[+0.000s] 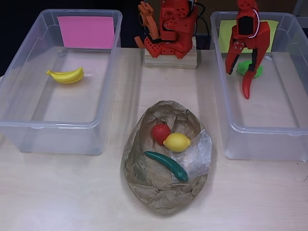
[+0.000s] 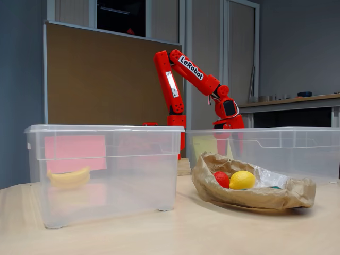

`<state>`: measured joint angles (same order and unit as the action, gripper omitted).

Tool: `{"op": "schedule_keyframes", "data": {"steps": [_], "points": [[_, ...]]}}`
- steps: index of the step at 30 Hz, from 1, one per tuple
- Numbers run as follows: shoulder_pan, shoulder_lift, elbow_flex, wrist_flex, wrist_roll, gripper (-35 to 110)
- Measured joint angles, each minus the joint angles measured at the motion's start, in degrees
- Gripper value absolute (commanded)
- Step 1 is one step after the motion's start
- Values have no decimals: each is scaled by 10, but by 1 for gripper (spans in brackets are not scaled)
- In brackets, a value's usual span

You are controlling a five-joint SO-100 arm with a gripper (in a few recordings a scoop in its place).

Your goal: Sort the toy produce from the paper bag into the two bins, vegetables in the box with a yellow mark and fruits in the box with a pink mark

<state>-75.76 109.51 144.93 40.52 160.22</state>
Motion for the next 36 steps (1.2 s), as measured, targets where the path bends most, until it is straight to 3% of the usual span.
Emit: {"op": "schedule_keyframes", "data": {"steps": [5, 8, 17, 20, 27, 30, 36], "points": [[16, 22, -9, 27, -10, 22], [45, 27, -39, 39, -76, 15], [220, -70, -291, 102, -516, 11], [235, -90, -361, 183, -576, 11], [218, -74, -277, 187, -496, 11], [208, -68, -252, 176, -465, 0], [125, -67, -184, 90, -315, 0]]}}
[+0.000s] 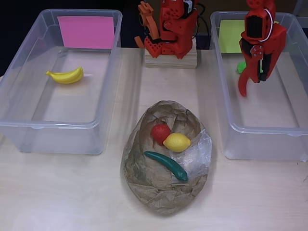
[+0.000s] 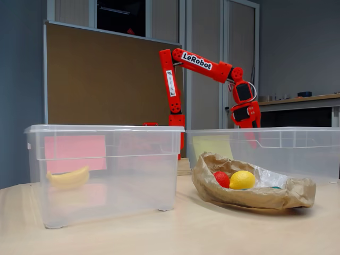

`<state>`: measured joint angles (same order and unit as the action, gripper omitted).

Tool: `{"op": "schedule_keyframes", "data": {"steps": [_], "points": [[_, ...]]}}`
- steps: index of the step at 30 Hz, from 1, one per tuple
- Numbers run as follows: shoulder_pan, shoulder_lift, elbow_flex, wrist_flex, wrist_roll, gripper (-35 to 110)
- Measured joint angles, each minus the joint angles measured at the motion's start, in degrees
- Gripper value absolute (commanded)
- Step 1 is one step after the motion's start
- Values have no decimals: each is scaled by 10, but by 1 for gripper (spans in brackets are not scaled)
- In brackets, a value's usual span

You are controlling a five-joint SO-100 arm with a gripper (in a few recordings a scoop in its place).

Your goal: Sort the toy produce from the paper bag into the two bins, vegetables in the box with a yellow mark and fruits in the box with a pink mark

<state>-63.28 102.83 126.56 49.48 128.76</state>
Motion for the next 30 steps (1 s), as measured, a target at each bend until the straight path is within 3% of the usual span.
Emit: {"op": "schedule_keyframes", "data": {"steps": [8, 17, 22, 30], "points": [[-101, -48, 106, -190, 236, 0], [-114, -156, 170, -386, 264, 0], [-126, -130, 204, -385, 276, 1], [-126, -4, 242, -233, 284, 1]]}}
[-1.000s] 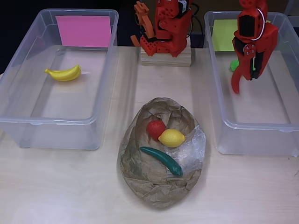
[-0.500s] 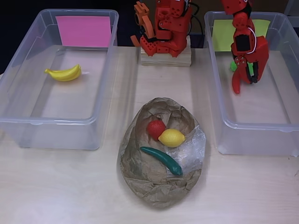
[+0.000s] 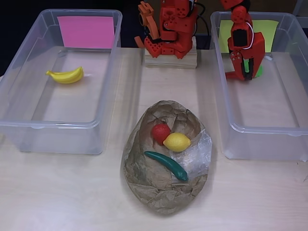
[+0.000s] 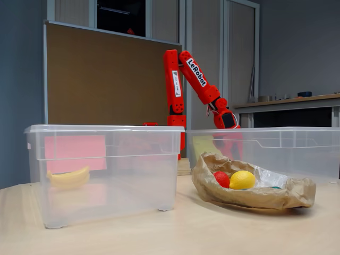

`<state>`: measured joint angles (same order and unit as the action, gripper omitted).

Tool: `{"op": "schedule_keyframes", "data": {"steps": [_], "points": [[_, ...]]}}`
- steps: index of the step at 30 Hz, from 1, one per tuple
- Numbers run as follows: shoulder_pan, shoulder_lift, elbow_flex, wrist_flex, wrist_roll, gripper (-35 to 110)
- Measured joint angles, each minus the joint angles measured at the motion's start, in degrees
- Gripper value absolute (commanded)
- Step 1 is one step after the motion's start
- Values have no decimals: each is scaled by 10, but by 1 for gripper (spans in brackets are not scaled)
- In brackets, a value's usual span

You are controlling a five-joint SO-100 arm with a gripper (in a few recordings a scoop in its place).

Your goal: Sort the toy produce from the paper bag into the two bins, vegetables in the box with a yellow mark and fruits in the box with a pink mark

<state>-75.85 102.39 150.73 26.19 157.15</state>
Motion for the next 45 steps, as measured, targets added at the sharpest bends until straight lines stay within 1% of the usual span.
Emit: {"op": "schedule_keyframes", "data": {"steps": [6, 9, 13, 15, 19, 26, 30, 33, 36, 38, 42, 45], "points": [[2, 82, 5, 109, 0, 0], [7, 104, 5, 120, -2, 0], [33, 111, -29, 156, -62, 0], [55, 104, -77, 188, -120, 0], [113, 90, -190, 251, -293, 0], [242, 76, -357, 342, -670, 0], [343, 79, -398, 362, -874, 0], [423, 79, -414, 363, -993, 1], [493, 78, -425, 363, -1076, 3], [543, 74, -425, 358, -1105, 5], [638, 47, -416, 356, -1107, 14], [670, 11, -398, 334, -1099, 20]]}}
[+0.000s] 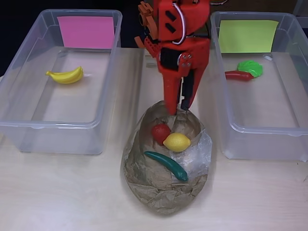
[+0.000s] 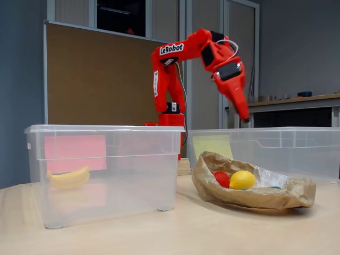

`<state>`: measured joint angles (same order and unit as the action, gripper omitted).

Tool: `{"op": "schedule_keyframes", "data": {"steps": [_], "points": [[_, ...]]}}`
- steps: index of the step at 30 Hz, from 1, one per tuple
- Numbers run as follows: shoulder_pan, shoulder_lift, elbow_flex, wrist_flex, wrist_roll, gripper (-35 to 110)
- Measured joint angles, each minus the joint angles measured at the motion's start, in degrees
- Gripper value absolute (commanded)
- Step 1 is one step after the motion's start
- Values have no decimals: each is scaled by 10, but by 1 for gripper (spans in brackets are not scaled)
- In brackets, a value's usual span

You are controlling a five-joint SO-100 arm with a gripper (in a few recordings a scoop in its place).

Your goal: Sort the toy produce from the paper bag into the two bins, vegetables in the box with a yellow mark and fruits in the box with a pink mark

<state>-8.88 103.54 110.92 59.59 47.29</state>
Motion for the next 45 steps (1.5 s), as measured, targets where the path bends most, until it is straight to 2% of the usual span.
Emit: {"op": "schedule_keyframes", "data": {"steps": [9, 18, 24, 28, 35, 38, 45], "points": [[4, -67, 108, -83, 45, 35], [30, -142, 148, -150, 88, 35], [30, -201, 127, -156, 93, 33], [27, -226, 108, -148, 101, 24], [25, -263, 61, -133, 91, 24], [24, -267, 54, -131, 80, 15], [24, -265, 35, -104, 74, 14]]}}
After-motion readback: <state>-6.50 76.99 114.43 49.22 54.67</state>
